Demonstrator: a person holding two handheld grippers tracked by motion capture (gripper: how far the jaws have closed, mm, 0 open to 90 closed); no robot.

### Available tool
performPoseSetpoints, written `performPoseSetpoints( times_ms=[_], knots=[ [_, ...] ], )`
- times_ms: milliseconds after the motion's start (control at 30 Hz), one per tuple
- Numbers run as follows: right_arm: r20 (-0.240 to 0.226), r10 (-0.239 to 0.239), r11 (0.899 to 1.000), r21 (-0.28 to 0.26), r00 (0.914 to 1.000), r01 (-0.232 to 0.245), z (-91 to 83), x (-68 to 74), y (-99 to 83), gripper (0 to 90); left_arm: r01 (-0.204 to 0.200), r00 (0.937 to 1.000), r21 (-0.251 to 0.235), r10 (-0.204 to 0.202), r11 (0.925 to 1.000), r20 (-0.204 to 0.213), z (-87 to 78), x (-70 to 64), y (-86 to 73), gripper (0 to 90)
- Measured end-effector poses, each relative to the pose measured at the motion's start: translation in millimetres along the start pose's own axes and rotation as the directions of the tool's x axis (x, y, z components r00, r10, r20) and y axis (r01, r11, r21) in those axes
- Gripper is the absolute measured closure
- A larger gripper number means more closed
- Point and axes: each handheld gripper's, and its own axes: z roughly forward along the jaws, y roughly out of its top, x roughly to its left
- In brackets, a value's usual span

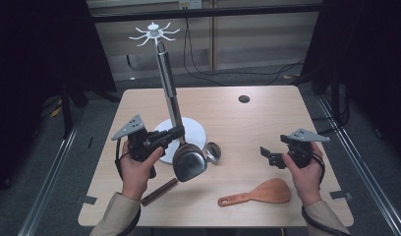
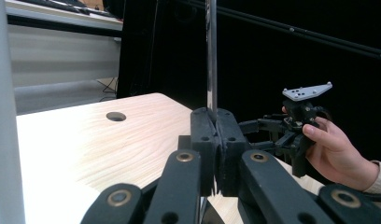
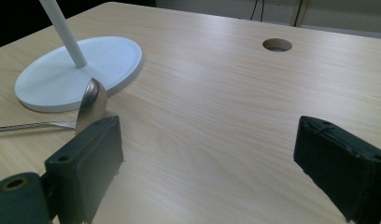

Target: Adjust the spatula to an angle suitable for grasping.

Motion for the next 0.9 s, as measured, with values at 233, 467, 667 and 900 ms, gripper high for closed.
performPoseSetpoints(
  times_ms=[233,467,667,900],
  knots=[
    [-0.004,0.005,1.000,-0.003,1.0000,-0.005,0.4,0.6,0.2,7.5,0.020,0.9997,-0.011,-0.020,0.9997,-0.016,-1.0,4.7,-1.9,88.3],
    [-0.005,0.005,1.000,-0.003,1.0000,-0.005,0.4,-0.2,0.0,7.5,0.034,0.9987,-0.016,-0.035,0.9993,-0.036,0.6,14.2,-3.4,88.3],
    [-0.004,0.001,1.000,0.002,1.0000,-0.001,0.1,-1.0,-0.6,7.5,0.027,0.9980,-0.011,-0.028,0.9996,-0.057,6.4,24.0,-7.2,88.0],
    [-0.005,0.003,1.000,0.001,1.0000,-0.003,-0.7,-2.3,-1.1,7.5,0.025,0.9966,-0.019,-0.026,0.9995,-0.078,11.6,34.4,-10.6,86.5]
  ],
)
